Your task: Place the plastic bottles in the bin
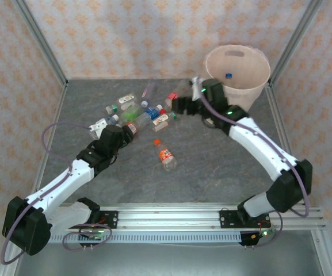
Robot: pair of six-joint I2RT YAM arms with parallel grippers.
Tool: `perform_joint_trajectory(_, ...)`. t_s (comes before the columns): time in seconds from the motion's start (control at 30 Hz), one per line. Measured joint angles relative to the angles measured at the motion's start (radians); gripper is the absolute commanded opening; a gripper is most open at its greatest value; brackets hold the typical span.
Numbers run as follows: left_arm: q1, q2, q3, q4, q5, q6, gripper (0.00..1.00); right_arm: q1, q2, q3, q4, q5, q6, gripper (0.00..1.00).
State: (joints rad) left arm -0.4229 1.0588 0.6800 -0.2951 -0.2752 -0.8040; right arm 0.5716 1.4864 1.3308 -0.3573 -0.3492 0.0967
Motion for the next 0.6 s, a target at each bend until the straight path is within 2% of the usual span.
perform_joint_trajectory(0.2, 0.007, 0.032, 0.0, -0.043, -0.021, -0.026, 1.0, 0.174, 0.182, -0.101, -0.094, 0.061, 0.06, 0.99)
perform_joint_trajectory(0.4, 0.007, 0.058, 0.004, -0.058, -0.021, -0.037, 1.0, 0.251, 0.302, -0.097, -0.14, 0.085, 0.068, 0.99)
perform_joint_trajectory(0.57, 0.007, 0.075, 0.007, -0.058, -0.021, -0.037, 1.0, 0.285, 0.416, -0.058, -0.166, 0.119, 0.072, 0.85)
perform_joint_trajectory(0.6, 0.007, 0.077, 0.007, -0.058, -0.021, -0.037, 1.0, 0.291, 0.433, -0.056, -0.169, 0.131, 0.074, 0.79)
